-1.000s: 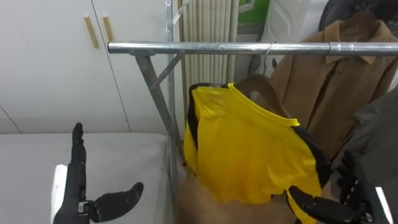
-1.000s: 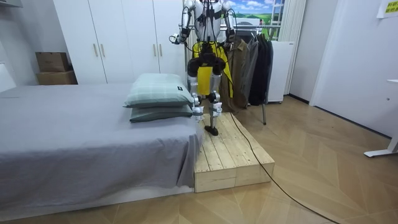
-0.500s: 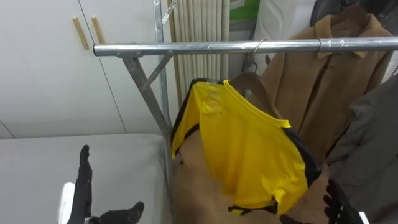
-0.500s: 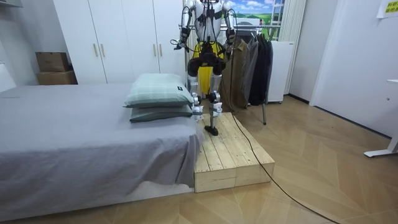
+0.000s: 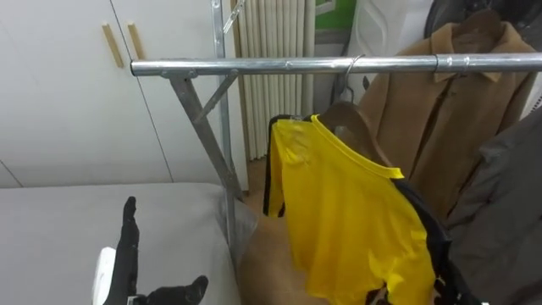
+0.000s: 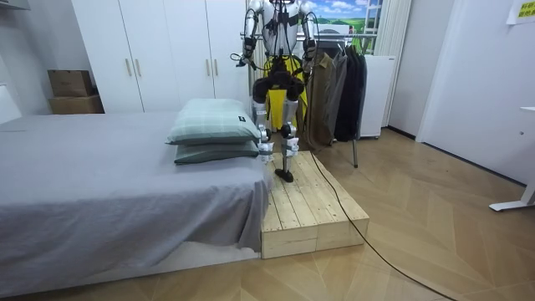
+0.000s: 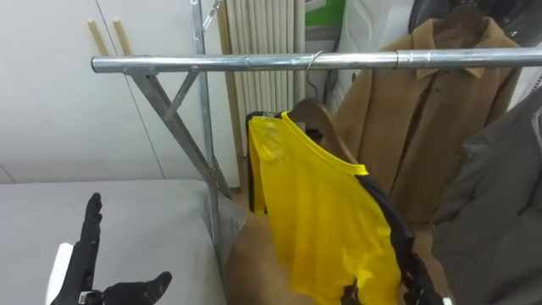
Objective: Hang clothes
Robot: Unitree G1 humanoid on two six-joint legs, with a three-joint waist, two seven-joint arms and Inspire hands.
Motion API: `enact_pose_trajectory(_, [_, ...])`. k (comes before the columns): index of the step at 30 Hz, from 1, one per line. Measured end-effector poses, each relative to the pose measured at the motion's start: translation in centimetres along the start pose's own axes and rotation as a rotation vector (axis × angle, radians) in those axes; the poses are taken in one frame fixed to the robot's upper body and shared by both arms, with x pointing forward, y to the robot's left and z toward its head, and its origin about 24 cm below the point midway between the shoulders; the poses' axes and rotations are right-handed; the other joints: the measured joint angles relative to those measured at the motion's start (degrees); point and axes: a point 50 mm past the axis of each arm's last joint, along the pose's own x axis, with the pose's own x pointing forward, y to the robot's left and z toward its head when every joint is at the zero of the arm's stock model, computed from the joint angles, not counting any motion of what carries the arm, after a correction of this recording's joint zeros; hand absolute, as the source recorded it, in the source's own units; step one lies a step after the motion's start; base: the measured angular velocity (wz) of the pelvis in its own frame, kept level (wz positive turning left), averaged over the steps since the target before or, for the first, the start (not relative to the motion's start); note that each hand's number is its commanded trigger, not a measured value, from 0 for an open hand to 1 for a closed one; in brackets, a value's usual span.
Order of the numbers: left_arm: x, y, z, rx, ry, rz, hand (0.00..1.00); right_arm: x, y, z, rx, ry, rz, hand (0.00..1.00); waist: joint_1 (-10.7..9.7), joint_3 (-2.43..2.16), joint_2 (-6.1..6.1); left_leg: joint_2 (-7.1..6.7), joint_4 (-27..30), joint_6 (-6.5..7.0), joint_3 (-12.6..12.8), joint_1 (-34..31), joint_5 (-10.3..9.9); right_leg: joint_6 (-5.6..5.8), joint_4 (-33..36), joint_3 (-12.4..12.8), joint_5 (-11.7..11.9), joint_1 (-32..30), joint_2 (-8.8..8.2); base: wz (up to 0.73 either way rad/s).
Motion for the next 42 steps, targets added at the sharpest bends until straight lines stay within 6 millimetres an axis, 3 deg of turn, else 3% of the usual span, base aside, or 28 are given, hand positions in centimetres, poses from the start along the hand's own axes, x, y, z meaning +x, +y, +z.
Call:
enact_pose_trajectory(7, [0.2,-0.1,0.9,-0.012,-0.041,-0.047,0.00,-0.7,-0.2,-1.2,-0.005,0.046,0.015,0.00,0.6,-0.08,0.00,0.16,0.0,-0.01,-0.3,-0.5,0.0,-0.11,-0.2,-1.5,0.0,-0.2,-0.16,0.08])
enact_pose_trajectory(10, [0.2,-0.3,1.0,-0.013,-0.042,-0.066,0.00,-0.9,-0.2,-1.4,0.010,0.054,0.011,0.00,0.2,-0.26,0.09,0.14,0.2,-0.01,-1.9,-1.3,0.0,-0.31,-0.8,-2.6,0.2,-0.2,-0.56,0.23])
enact_pose_trajectory(15, [0.0,-0.3,0.7,-0.011,-0.027,-0.069,0.00,-0.8,-0.2,-1.4,0.085,0.062,0.016,0.00,0.0,-0.58,0.61,0.18,0.2,-0.02,-2.0,-1.1,0.0,-0.40,-0.7,-2.9,0.2,0.6,-0.70,0.07])
enact_pose_trajectory(23, [-0.3,-0.9,0.3,-0.009,-0.011,-0.093,0.00,-1.1,-0.1,-2.8,0.099,0.125,0.031,0.00,0.2,-0.05,0.54,0.16,0.0,-0.03,-3.1,-0.2,0.0,-0.43,-1.2,-4.2,0.1,1.1,-0.88,0.07])
enact_pose_trajectory(27, [-0.3,-1.0,0.3,-0.013,-0.007,-0.102,0.00,-1.3,0.6,-3.4,0.091,0.160,0.057,0.00,1.6,0.00,0.71,0.04,0.3,-0.03,-3.3,-1.2,0.0,-0.38,-0.8,-4.1,0.1,0.1,-0.93,-0.02])
enact_pose_trajectory(42, [-0.2,-0.9,0.4,-0.019,-0.012,-0.092,0.00,-0.4,2.2,-0.9,0.117,0.068,0.127,0.00,3.3,-0.17,0.78,0.44,0.5,-0.48,-3.1,-1.8,0.3,-0.93,-0.9,-6.0,0.0,0.2,-1.01,0.05])
